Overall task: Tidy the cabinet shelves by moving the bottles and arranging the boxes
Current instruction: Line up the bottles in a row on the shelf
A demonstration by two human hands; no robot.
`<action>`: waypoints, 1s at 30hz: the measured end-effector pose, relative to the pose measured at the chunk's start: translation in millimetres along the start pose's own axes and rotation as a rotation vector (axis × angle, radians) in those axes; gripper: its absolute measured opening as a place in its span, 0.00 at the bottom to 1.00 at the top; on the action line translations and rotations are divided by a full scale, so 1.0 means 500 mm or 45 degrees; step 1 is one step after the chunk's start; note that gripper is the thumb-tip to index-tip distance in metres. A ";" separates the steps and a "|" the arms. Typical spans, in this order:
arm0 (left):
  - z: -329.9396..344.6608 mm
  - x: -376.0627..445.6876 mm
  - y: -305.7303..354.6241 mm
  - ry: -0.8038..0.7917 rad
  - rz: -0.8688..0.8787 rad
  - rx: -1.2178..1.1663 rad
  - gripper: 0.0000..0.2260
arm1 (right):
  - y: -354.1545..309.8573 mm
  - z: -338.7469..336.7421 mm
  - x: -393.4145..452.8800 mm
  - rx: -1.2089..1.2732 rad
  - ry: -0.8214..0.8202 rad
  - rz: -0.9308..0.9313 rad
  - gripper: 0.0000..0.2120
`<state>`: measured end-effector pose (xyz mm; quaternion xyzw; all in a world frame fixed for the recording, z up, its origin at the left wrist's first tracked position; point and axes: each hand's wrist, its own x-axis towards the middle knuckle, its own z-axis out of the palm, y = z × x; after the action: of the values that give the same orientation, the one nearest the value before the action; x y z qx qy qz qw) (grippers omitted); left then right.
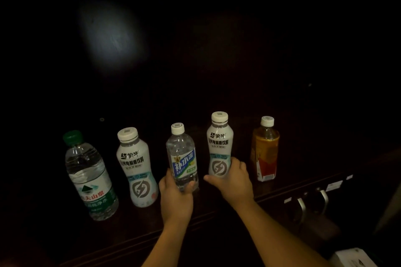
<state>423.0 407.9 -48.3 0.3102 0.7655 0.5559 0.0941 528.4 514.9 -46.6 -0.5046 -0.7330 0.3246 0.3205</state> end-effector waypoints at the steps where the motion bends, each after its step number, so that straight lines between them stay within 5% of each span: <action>1: 0.000 0.000 0.000 0.002 -0.002 0.004 0.28 | 0.002 0.002 0.000 -0.014 0.020 -0.011 0.41; 7: 0.000 -0.003 0.002 0.008 -0.001 0.016 0.28 | 0.015 -0.002 0.004 0.053 -0.002 -0.068 0.33; 11: -0.002 -0.007 0.008 0.003 0.005 0.009 0.28 | 0.024 -0.018 -0.023 0.135 -0.015 -0.035 0.46; 15: -0.002 -0.007 0.012 0.019 0.000 0.008 0.27 | 0.056 -0.077 -0.083 0.309 0.567 0.031 0.31; 17: -0.001 -0.005 0.014 0.023 -0.002 0.020 0.27 | 0.071 -0.104 -0.069 0.291 0.733 0.088 0.34; 21: 0.000 -0.007 0.014 0.021 -0.006 0.023 0.26 | 0.081 -0.127 0.005 0.088 0.521 0.164 0.49; 27: 0.002 -0.005 0.009 0.012 -0.013 0.014 0.27 | 0.124 -0.156 0.052 0.126 0.225 -0.002 0.31; 30: 0.003 -0.005 0.008 0.025 -0.014 0.018 0.28 | 0.136 -0.188 0.060 0.334 -0.032 0.006 0.34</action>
<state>427.2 408.5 -45.5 0.3012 0.7720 0.5528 0.0874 631.0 577.0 -41.8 -0.4561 -0.6871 0.4245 0.3737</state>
